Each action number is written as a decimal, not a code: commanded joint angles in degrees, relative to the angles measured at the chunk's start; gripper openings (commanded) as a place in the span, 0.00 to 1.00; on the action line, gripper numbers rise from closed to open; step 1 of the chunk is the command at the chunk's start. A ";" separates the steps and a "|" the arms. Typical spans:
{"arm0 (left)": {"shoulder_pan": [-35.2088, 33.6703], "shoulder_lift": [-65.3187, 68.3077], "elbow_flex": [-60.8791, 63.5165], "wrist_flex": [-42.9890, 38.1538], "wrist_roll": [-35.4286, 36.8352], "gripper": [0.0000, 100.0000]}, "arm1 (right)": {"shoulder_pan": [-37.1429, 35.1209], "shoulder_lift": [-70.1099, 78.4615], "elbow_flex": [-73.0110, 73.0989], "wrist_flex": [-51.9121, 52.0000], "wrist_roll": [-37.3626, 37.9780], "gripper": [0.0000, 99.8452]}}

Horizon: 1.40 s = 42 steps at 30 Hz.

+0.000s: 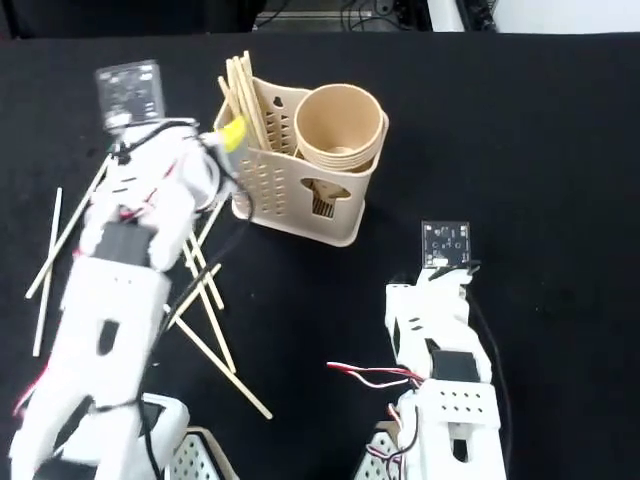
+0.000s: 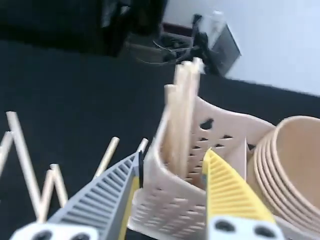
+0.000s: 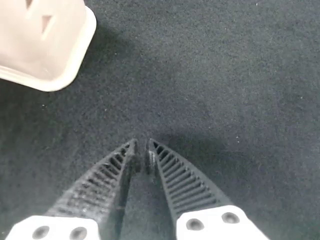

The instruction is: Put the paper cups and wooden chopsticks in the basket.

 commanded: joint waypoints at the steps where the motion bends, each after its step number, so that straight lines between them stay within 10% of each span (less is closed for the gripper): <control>1: -6.90 -11.60 -2.59 8.79 0.09 0.21 | -0.44 -0.84 -0.13 -0.53 0.35 0.04; 8: -17.36 -13.19 -5.67 27.69 -6.59 0.21 | -0.62 -0.84 -0.13 -0.53 0.35 0.04; 18: -25.54 15.30 -12.26 27.69 -10.90 0.21 | -0.62 -0.84 -0.13 -0.53 0.35 0.04; 29: -24.57 51.96 -40.66 28.57 -3.87 0.21 | -0.70 -0.84 -0.13 -0.53 0.35 0.04; 42: -22.29 91.08 -86.55 47.47 -0.44 0.20 | -0.70 -0.84 -0.13 -0.53 0.35 0.04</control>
